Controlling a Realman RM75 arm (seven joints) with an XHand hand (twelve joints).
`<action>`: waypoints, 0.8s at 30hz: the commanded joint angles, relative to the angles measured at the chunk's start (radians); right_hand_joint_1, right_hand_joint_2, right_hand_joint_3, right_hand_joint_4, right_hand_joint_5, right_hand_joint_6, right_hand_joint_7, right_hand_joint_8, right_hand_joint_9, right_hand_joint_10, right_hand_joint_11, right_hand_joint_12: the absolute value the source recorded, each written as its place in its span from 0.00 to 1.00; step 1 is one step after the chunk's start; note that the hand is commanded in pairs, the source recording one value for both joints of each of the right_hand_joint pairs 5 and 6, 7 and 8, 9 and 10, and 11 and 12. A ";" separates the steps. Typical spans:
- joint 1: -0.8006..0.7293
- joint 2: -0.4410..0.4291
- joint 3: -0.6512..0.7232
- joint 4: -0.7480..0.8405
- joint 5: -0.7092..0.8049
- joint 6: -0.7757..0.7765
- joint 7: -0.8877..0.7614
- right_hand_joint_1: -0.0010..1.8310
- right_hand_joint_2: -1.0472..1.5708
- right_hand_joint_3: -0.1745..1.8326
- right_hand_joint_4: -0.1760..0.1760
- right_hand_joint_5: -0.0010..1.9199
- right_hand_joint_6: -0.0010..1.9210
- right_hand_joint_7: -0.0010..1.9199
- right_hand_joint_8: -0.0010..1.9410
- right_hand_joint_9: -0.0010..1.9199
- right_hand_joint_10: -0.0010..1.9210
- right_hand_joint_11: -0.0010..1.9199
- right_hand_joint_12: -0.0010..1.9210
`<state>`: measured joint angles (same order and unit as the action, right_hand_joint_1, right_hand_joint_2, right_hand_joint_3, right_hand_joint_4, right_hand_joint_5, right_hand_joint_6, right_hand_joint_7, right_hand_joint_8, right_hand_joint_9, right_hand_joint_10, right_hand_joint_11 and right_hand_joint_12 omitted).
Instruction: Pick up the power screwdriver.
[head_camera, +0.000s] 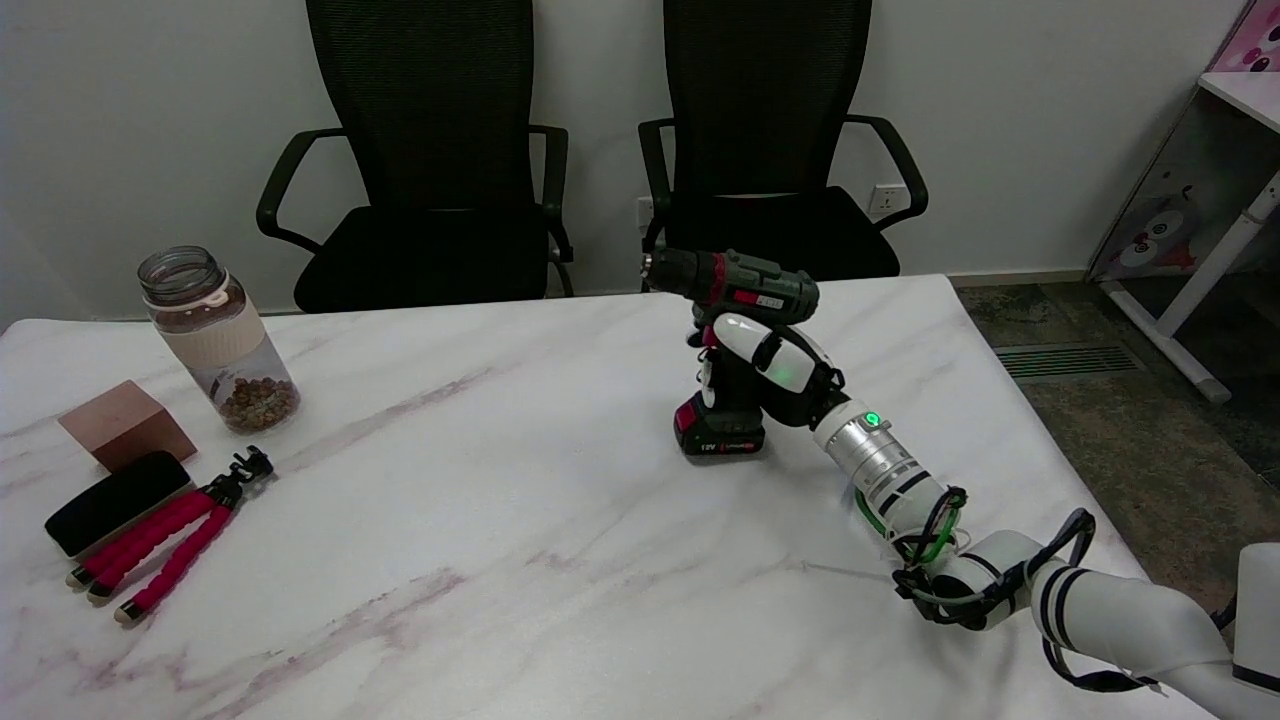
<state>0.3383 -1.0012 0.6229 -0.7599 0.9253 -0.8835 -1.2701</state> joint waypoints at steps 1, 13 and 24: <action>0.004 -0.001 0.000 -0.009 0.000 0.014 0.000 0.43 0.71 0.56 0.41 0.66 0.66 0.66 0.65 0.93 0.93 1.00 1.00; 0.005 -0.001 0.001 -0.009 0.000 0.014 0.000 0.44 0.75 0.55 0.36 0.81 0.81 0.81 0.81 1.00 1.00 1.00 1.00; 0.006 0.001 0.020 -0.038 -0.025 -0.011 -0.033 0.45 0.75 0.56 0.51 0.95 0.95 0.95 0.94 1.00 1.00 1.00 1.00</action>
<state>0.3419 -1.0017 0.6232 -0.7699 0.9238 -0.8713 -1.2722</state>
